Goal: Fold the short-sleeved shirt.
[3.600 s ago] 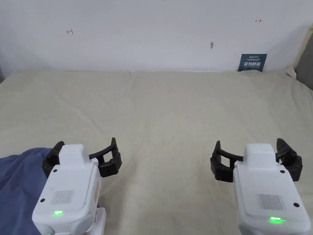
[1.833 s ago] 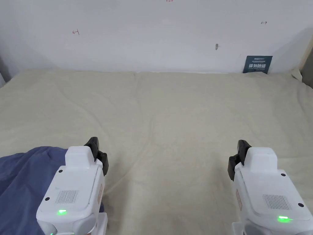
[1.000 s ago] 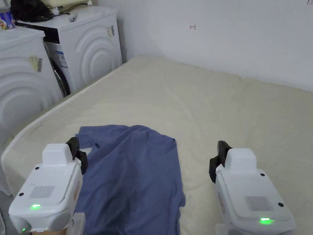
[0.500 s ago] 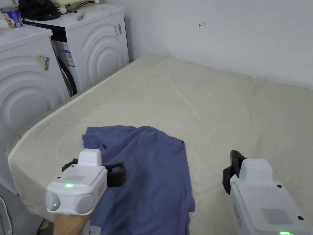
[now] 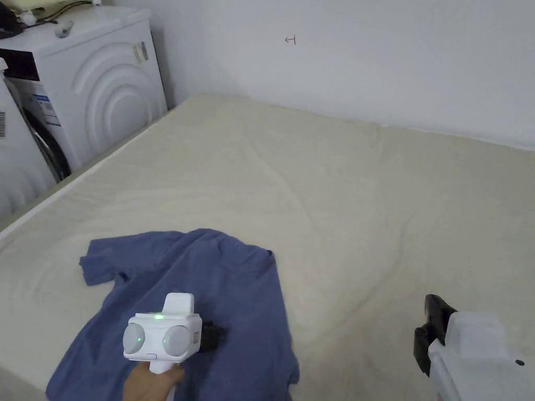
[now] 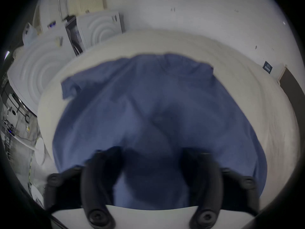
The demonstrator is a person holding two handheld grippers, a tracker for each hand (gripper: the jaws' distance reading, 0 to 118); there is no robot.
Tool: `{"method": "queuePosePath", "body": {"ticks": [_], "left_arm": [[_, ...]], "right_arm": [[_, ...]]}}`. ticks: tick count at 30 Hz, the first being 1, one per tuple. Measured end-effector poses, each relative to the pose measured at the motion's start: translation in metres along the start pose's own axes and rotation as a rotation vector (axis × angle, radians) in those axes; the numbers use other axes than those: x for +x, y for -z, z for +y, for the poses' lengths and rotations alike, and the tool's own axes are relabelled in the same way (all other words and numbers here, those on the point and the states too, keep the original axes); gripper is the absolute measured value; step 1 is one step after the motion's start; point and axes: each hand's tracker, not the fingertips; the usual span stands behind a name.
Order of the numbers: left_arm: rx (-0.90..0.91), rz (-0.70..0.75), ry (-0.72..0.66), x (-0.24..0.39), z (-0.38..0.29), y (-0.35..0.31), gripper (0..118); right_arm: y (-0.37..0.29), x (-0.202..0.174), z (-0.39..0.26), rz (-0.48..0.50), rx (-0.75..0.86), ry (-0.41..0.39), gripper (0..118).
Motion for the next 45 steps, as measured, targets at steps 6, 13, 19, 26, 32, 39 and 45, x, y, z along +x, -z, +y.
{"method": "queuePosePath", "body": {"ticks": [6, 13, 19, 26, 32, 39, 45], "left_arm": [[0.043, 0.056, 0.045, 0.009, 0.004, -0.013, 0], [0.124, -0.104, -0.032, 0.004, 0.007, -0.049, 0], [0.267, -0.244, -0.045, 0.022, 0.021, -0.116, 0], [0.440, -0.461, 0.053, 0.092, 0.065, -0.198, 0], [0.554, -0.645, 0.175, 0.179, 0.111, -0.261, 0], [0.549, -0.789, 0.375, 0.285, 0.121, -0.303, 0], [0.382, -0.904, 0.502, 0.365, 0.070, -0.275, 0]], "right_arm": [[0.001, 0.020, -0.011, -0.032, -0.039, 0.025, 2], [-0.010, 0.034, -0.012, -0.045, -0.029, 0.052, 2], [-0.022, 0.048, -0.013, -0.061, -0.016, 0.076, 2], [-0.046, 0.070, -0.012, -0.102, 0.016, 0.113, 2], [-0.075, 0.102, -0.013, -0.177, 0.053, 0.140, 2], [-0.110, 0.145, -0.021, -0.295, 0.075, 0.167, 2], [-0.134, 0.176, -0.036, -0.376, 0.061, 0.184, 2]]}}
